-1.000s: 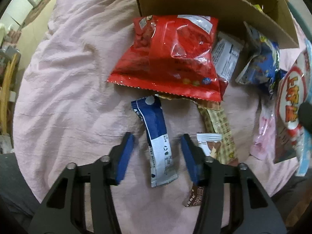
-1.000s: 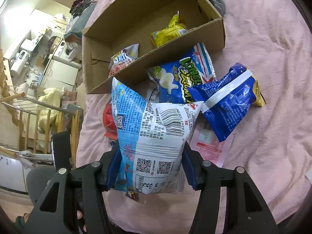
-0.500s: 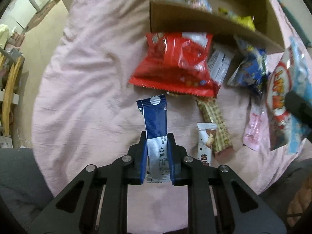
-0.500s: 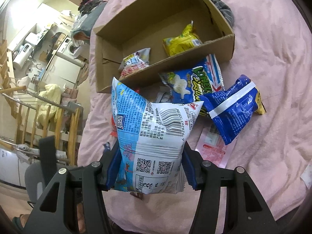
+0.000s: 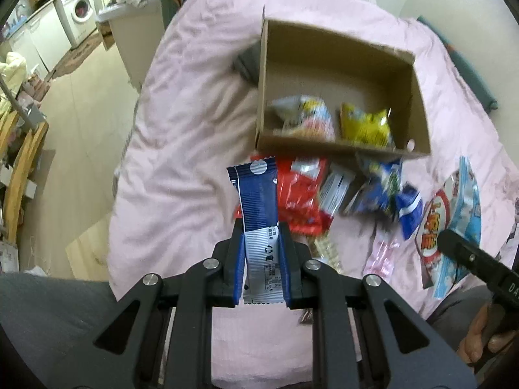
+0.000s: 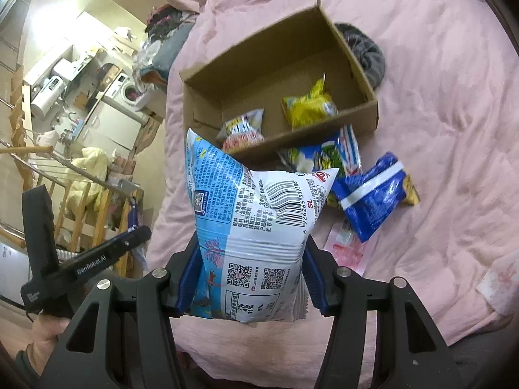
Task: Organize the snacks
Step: 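Carry both items over the box and open both grippers to drop them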
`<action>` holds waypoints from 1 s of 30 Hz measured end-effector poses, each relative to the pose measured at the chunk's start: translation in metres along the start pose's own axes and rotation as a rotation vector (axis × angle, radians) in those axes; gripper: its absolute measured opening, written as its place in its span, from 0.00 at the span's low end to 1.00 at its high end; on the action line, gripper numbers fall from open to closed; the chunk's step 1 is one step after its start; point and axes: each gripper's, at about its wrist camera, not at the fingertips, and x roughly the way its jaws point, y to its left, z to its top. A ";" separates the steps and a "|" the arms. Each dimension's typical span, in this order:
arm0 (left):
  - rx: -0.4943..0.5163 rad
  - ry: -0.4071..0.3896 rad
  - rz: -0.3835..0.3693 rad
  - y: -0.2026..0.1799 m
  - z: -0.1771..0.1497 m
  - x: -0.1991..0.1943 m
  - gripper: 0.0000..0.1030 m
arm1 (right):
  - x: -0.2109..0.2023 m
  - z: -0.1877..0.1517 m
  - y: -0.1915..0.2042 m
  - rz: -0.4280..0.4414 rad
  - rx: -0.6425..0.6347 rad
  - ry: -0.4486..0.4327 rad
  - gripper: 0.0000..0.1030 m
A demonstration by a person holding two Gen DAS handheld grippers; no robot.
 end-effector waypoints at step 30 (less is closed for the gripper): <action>0.101 -0.196 0.001 -0.042 0.124 0.005 0.15 | -0.011 0.118 0.012 -0.037 -0.124 -0.214 0.57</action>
